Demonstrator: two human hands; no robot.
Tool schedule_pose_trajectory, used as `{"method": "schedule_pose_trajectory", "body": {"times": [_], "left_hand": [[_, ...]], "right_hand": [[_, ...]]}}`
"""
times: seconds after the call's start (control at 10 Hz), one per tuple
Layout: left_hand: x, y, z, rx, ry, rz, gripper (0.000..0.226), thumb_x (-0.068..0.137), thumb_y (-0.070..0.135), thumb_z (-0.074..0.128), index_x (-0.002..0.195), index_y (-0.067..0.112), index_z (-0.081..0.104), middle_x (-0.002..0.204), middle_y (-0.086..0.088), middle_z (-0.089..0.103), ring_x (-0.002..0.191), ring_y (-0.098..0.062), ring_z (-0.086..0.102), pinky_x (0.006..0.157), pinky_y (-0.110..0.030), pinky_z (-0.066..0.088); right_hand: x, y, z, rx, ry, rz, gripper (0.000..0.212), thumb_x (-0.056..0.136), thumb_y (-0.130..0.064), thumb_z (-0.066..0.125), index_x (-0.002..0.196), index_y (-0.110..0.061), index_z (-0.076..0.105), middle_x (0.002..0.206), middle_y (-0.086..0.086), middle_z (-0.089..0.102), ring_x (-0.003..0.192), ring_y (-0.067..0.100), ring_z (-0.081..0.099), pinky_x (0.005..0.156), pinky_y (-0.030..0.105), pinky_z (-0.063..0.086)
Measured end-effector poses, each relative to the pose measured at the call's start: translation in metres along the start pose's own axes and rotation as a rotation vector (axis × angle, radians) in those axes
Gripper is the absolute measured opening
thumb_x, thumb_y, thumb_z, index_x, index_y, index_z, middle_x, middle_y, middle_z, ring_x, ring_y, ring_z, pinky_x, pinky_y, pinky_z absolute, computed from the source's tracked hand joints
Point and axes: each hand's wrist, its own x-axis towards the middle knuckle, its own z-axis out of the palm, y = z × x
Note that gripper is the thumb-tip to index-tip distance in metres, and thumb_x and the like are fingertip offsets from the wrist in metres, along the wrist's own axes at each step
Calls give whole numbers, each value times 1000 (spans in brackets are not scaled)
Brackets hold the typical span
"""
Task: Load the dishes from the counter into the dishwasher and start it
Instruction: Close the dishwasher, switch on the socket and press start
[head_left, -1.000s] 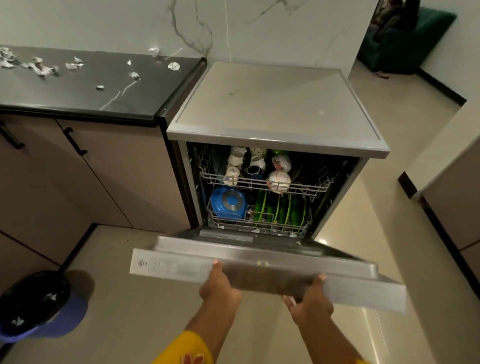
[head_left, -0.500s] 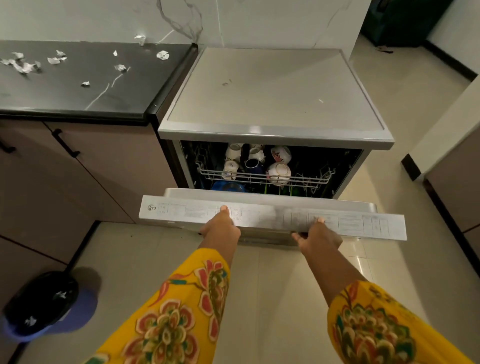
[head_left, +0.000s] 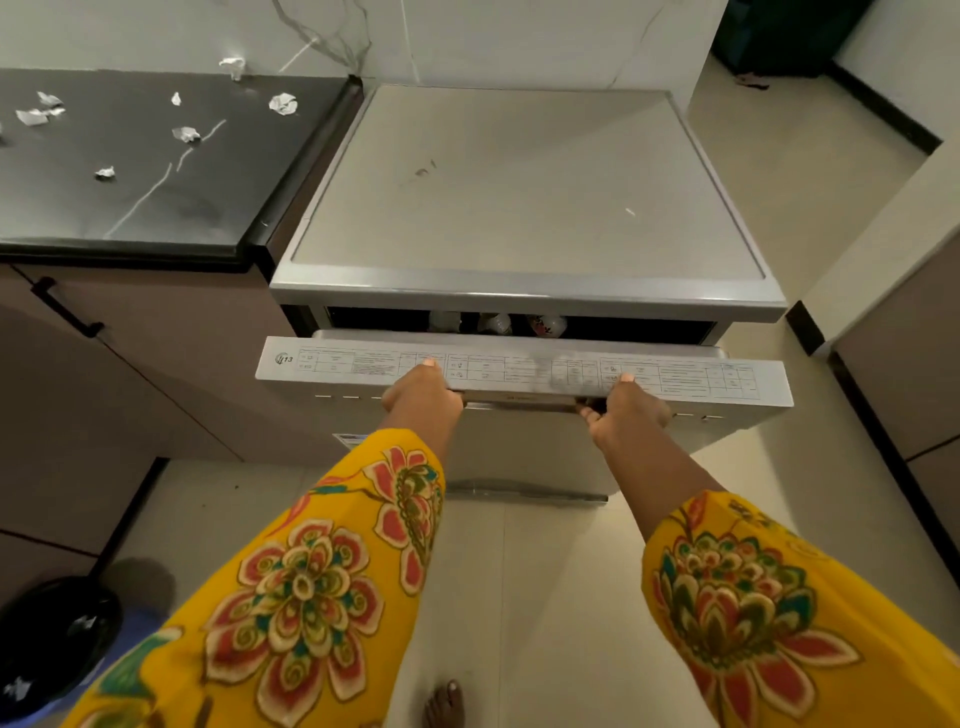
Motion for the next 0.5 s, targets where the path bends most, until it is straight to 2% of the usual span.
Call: {"method": "schedule_pose_trajectory", "body": {"times": [0.1, 0.2, 0.3, 0.4, 0.5], "left_hand": [[9, 7, -1, 49, 96, 71, 36, 94, 21, 49, 124, 1, 52, 124, -17, 57, 114, -34, 54, 92, -40, 43], [16, 20, 2, 149, 73, 106, 34, 94, 25, 48, 118, 2, 55, 118, -16, 60, 110, -33, 56, 85, -37, 43], [23, 28, 3, 135, 103, 34, 33, 94, 25, 48, 114, 0, 58, 114, -19, 61, 107, -35, 58, 83, -37, 44], [20, 42, 3, 93, 92, -18, 32, 94, 25, 50, 113, -1, 58, 111, -20, 61, 105, -36, 58, 80, -35, 44], [23, 63, 17, -677, 325, -351, 34, 91, 9, 58, 122, 0, 48, 108, -13, 53, 98, -23, 51, 79, -28, 45]], "right_hand": [[6, -10, 14, -33, -9, 30, 17, 93, -11, 56, 102, -10, 42, 105, 14, 49, 111, 34, 55, 92, 50, 51], [12, -19, 24, -54, -21, 43, 19, 92, -6, 56, 103, -10, 41, 116, 18, 49, 114, 36, 53, 94, 50, 50], [19, -26, 37, -6, -18, 66, 28, 92, -4, 55, 117, -7, 43, 129, 21, 44, 119, 38, 49, 95, 51, 48], [22, -31, 50, 11, -1, 54, 40, 94, -7, 53, 132, -5, 39, 133, 22, 41, 121, 38, 47, 94, 52, 48], [26, -30, 57, 13, 21, 21, 39, 95, -6, 51, 132, -4, 40, 130, 22, 42, 120, 38, 48, 94, 53, 48]]}}
